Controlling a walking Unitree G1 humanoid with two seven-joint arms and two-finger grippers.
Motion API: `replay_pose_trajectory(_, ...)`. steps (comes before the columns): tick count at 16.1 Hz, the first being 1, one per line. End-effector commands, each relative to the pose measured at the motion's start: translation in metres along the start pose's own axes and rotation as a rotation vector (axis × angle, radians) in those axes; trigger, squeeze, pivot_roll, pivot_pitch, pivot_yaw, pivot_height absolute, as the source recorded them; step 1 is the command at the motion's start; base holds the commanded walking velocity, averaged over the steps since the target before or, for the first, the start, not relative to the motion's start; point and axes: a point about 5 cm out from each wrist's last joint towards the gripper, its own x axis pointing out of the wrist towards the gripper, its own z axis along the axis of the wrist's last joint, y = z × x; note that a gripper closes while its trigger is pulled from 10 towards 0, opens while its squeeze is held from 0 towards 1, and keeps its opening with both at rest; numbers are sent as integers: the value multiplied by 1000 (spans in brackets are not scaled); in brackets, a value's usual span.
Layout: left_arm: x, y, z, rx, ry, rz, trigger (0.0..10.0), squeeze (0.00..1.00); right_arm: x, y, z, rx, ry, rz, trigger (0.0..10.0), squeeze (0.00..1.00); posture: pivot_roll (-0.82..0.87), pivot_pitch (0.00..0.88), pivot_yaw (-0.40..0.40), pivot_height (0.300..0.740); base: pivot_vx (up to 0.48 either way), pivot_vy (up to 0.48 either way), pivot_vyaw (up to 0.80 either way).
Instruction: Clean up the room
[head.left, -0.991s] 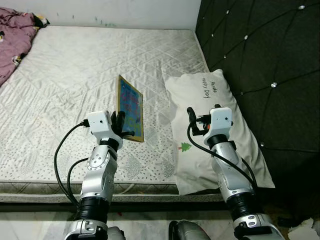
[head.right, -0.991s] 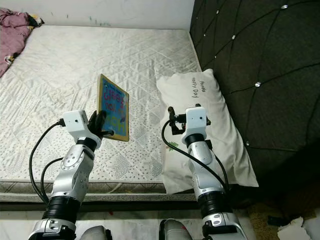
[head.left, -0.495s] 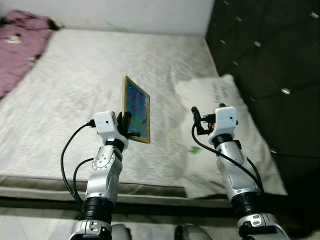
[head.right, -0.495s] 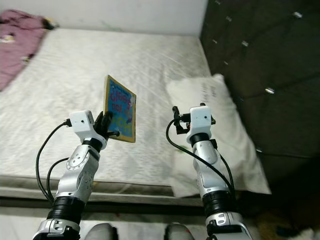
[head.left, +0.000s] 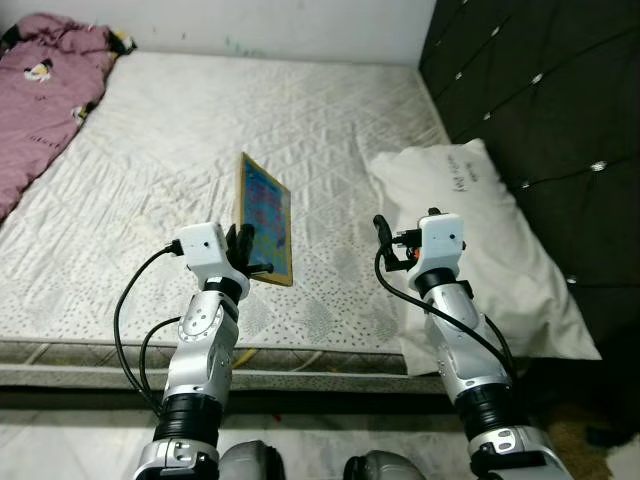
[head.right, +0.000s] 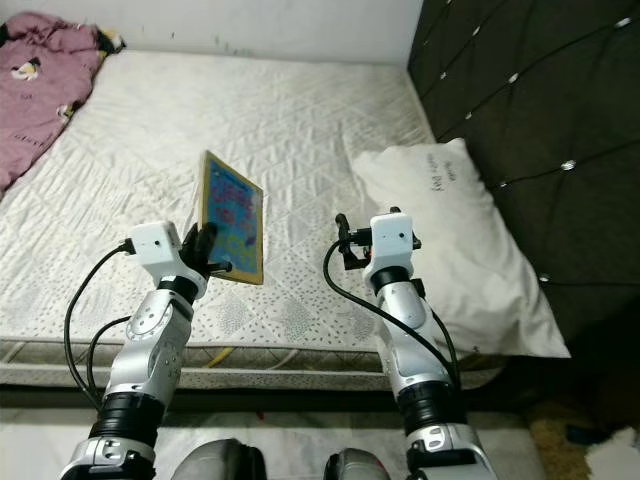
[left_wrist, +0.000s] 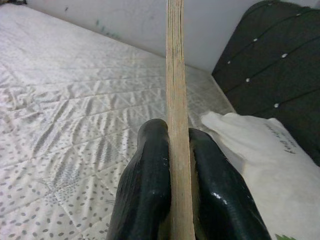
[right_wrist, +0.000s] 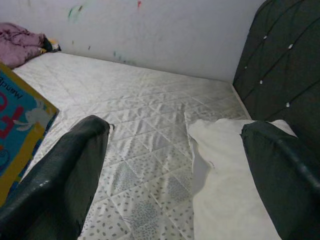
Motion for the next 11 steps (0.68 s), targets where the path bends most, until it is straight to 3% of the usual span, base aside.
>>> replay_pose_trajectory(1, 5, -4, 12, 6, -49, -25, 10000, 0, 1, -4, 2, -4, -4, -10, 10000, 0, -12, 26, -14, 740, 0, 0, 0)
replay_pose_trajectory(4, 5, -4, 13, 3, -61, -33, 10000, 0, 1, -4, 2, -5, -3, -10, 10000, 0, -13, 26, -15, 740, 80, 0, 0)
replay_pose_trajectory(11, 4, -5, 15, 5, -75, -46, 10000, 0, 1, -4, 2, -6, -3, -10, 10000, 0, -15, 30, -16, 740, 417, 0, 0)
